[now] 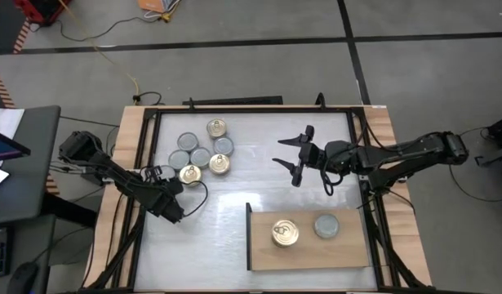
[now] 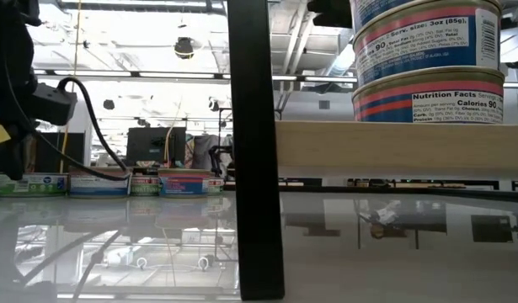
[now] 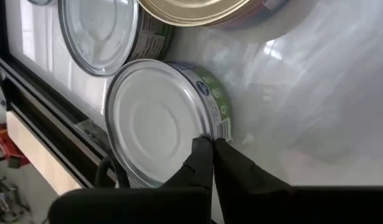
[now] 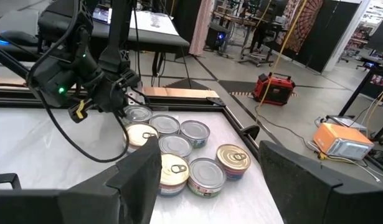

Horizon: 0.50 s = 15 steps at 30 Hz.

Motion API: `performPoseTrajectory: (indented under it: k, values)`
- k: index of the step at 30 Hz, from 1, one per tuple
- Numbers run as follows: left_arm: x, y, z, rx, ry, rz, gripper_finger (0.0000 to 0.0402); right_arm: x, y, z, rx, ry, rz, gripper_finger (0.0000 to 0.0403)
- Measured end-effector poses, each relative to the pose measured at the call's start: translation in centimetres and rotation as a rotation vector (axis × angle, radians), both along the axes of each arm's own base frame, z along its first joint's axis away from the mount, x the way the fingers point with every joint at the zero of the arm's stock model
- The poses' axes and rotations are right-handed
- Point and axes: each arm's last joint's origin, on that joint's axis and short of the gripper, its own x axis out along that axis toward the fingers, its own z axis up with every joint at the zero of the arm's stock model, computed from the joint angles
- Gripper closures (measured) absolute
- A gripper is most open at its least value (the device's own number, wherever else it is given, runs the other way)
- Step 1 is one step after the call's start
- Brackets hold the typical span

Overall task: Stack canned seafood by type on shelf
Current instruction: Stack the green tuna can on top of the green tuna can on the shelf

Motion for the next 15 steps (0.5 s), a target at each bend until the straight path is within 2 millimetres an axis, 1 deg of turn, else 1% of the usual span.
performPoseTrajectory:
  k: [3, 6, 11, 15]
  values:
    - [0.5, -0.4, 0.4, -0.037, -0.021, 0.015, 0.0401, 0.0, 0.0, 0.0, 0.0, 0.0, 0.0, 0.0108]
    - [1.1, -1.1, 0.3, -0.15, -0.05, 0.045, 0.0401, 0.0, 0.0, 0.0, 0.0, 0.0, 0.001, 0.0108]
    - [1.6, -1.4, 0.7, -0.195, -0.083, 0.066, 0.0401, 0.0, 0.1, 0.0, 0.004, -0.001, 0.027, 0.0108]
    - [2.6, -2.0, 2.4, -0.221, -0.126, 0.061, 0.0401, 0.0, 0.2, 0.0, 0.005, -0.004, 0.034, 0.0108]
